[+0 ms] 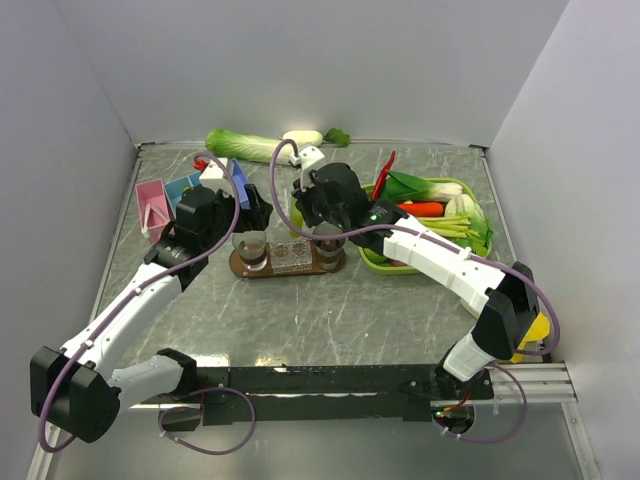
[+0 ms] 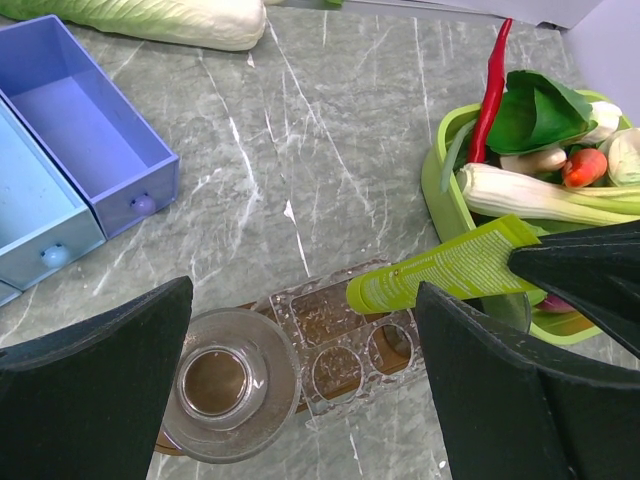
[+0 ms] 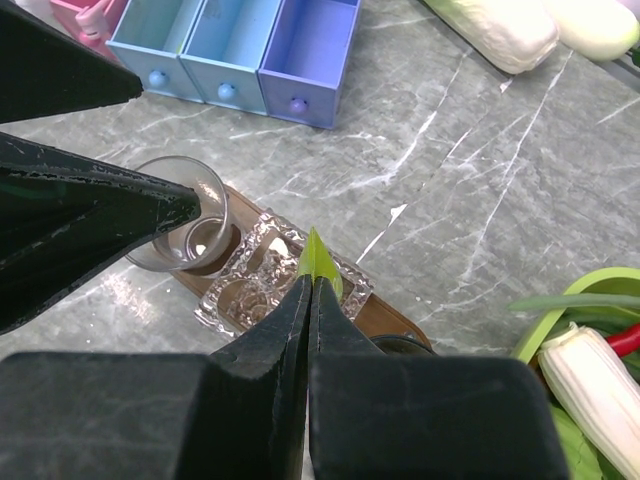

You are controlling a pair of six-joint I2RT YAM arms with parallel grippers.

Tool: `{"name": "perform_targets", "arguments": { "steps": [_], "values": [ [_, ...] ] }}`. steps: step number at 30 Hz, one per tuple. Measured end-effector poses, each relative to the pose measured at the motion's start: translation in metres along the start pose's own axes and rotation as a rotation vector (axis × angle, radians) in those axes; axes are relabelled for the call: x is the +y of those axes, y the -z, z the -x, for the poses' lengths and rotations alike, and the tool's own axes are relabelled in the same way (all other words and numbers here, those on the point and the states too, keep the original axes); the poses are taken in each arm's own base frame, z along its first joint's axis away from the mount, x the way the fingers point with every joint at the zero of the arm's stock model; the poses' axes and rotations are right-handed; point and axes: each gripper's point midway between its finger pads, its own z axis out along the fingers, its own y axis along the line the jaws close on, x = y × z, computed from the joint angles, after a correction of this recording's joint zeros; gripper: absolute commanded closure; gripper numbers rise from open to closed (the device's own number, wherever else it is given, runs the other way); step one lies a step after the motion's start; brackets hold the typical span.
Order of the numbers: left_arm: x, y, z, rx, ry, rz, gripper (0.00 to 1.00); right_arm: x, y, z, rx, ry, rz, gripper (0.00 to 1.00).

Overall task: Prepare toiletry sets of a toothbrush and toothpaste on the tray
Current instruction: Place the toothpaste in the toothpaste holder.

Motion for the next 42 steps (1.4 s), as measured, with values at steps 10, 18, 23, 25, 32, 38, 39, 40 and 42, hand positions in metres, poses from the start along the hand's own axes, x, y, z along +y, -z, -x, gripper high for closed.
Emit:
{"name": "perform_targets", "arguments": {
  "steps": [10,18,23,25,32,38,39,40,42],
  "values": [
    [-0.001,0.0,0.0,0.001,0.0,-0.003,0.03,0.001,-0.005,-0.006,0.015,0.007,-0.006,1.0],
    [-0.001,0.0,0.0,0.001,0.0,-0.004,0.03,0.001,-0.013,-0.015,0.04,0.031,-0.011,1.0],
    [-0.001,0.0,0.0,0.001,0.0,-0.004,0.03,0.002,-0.013,-0.016,0.04,0.038,-0.017,1.0],
    [-0.001,0.0,0.0,0.001,0.0,-0.003,0.03,0.002,-0.015,-0.017,0.043,0.039,-0.017,1.0],
    [0.0,-0.001,-0.001,0.006,-0.001,-0.002,0.03,0.004,-0.021,-0.021,0.049,0.042,-0.019,1.0],
    [0.0,-0.002,-0.002,0.008,-0.001,-0.002,0.03,0.006,-0.031,-0.032,0.072,0.047,-0.021,1.0],
    [0.0,-0.002,-0.002,0.008,-0.001,-0.001,0.03,0.006,-0.033,-0.034,0.077,0.048,-0.022,1.0],
    [0.0,-0.002,-0.002,0.008,0.0,-0.001,0.03,0.007,-0.034,-0.036,0.082,0.049,-0.023,1.0],
    [0.0,-0.002,-0.002,0.009,0.0,-0.001,0.03,0.006,-0.036,-0.038,0.088,0.051,-0.027,1.0]
  ]
}}
